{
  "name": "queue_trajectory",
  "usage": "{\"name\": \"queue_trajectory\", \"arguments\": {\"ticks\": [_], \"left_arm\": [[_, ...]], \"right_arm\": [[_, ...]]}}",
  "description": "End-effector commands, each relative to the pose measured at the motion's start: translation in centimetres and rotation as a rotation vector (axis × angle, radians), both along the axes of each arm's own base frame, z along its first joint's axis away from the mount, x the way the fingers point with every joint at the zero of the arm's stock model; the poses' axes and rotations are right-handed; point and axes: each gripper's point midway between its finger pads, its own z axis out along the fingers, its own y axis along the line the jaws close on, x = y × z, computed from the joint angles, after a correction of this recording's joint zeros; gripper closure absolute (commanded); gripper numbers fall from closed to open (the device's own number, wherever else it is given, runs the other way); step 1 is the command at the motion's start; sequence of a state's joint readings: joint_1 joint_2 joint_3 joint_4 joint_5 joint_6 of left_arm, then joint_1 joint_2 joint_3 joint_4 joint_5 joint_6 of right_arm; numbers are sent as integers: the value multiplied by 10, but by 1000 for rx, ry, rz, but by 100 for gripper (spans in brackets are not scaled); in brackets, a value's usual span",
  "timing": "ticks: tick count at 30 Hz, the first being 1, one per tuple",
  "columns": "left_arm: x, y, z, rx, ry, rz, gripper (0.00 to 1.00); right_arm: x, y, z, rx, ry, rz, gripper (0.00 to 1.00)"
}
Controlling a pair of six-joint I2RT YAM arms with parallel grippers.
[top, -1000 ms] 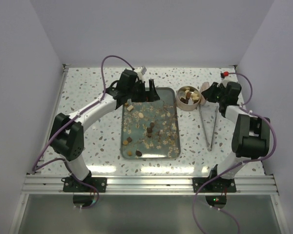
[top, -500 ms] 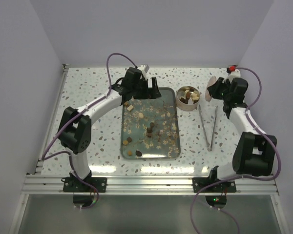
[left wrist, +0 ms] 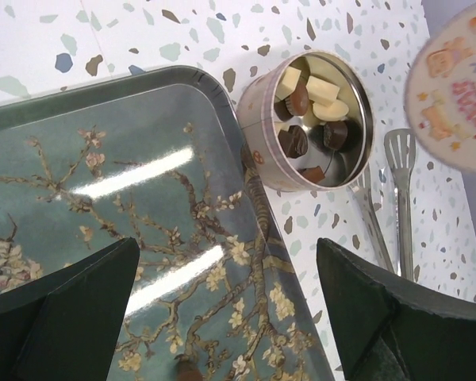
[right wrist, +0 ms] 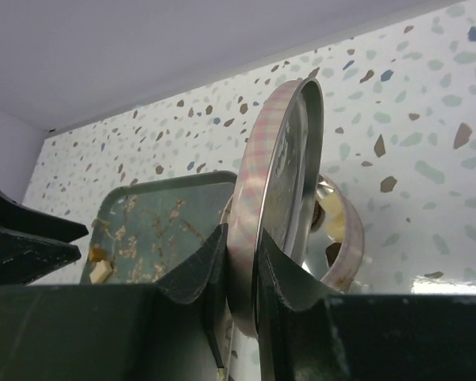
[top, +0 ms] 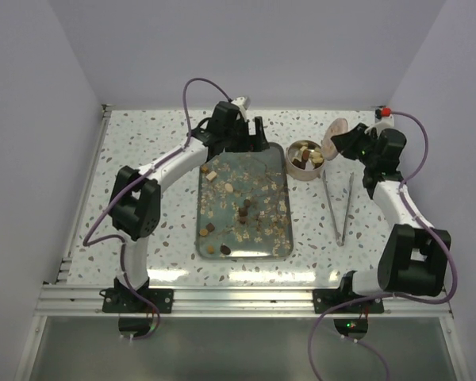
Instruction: Pack the chocolate
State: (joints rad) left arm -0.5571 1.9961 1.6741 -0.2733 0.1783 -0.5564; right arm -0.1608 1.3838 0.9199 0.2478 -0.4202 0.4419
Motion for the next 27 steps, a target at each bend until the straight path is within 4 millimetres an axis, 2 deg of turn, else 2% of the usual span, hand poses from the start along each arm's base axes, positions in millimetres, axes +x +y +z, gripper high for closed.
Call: {"name": "queue_trajectory", "arguments": {"ticks": [1, 3, 4, 6, 12, 20, 24, 27], "left_arm": [[9, -11, 16, -12, -49, -15, 1], [11, -14, 15, -13, -51, -16, 1], [11, -16, 15, -14, -50, -17, 1], [13, -20, 12, -15, -49, -19, 1], [22, -45, 10, -9, -75, -38, 1], [33, -63, -2, -25, -66, -26, 1], [32, -73, -10, -34, -56, -17, 1], [31, -79, -15, -51, -46, -14, 1]], "right_arm": [[5, 18, 6, 122, -48, 60, 100], [6, 21, -3, 173, -29, 66, 100], [7, 22, -1, 182, -47, 72, 100], [8, 24, -13, 217, -23, 70, 100], [11, 24, -33, 289, -3, 46, 100], [18, 22, -51, 368, -3, 19, 100], [21, 19, -61, 380, -2, 9, 100], [19, 18, -75, 406, 27, -2, 100]]}}
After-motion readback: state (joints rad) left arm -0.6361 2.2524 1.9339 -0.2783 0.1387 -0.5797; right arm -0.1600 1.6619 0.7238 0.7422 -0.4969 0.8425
